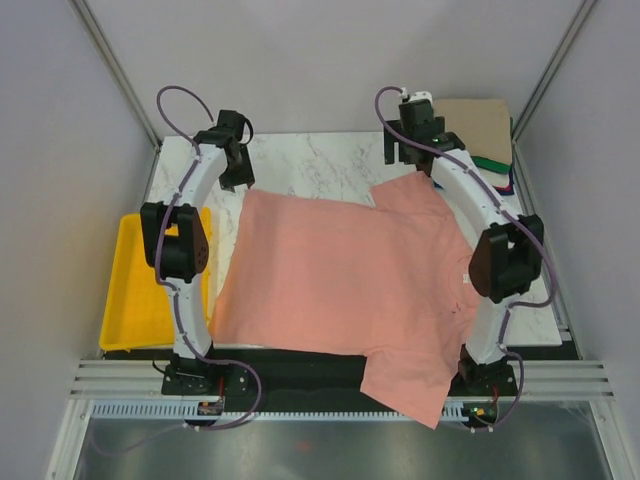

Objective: Fold and stack the t-shirts
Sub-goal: Flatten the tshirt out

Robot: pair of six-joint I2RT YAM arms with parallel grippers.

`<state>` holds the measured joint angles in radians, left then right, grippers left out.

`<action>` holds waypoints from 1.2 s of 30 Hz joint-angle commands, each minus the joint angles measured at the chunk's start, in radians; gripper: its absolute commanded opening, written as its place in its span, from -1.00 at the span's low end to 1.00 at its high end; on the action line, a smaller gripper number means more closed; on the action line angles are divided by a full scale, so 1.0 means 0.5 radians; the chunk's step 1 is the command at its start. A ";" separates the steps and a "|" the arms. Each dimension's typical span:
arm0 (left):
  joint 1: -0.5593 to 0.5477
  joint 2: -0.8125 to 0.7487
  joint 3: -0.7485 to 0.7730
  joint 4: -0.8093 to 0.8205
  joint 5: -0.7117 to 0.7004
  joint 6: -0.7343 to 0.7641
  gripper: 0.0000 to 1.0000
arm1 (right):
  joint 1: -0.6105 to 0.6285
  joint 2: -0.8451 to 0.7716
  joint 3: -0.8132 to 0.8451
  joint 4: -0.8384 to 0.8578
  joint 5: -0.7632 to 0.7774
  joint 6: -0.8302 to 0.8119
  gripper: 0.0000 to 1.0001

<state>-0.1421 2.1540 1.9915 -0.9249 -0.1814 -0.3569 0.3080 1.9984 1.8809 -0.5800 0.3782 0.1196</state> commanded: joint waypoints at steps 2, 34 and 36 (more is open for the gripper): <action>-0.075 -0.359 -0.359 0.276 0.056 -0.124 -0.01 | 0.004 -0.401 -0.514 0.102 -0.219 0.316 0.96; 0.109 0.422 -0.097 0.494 0.568 -0.241 -0.19 | -0.002 0.875 0.238 -0.226 -0.523 0.408 0.96; 0.115 0.499 0.170 0.396 0.571 -0.219 -0.17 | -0.012 0.991 0.450 -0.251 -0.563 0.369 0.96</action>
<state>-0.0818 2.3394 1.9427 -0.6956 0.1066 -0.5106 0.3092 2.3966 2.0216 -0.6540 0.1585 0.3279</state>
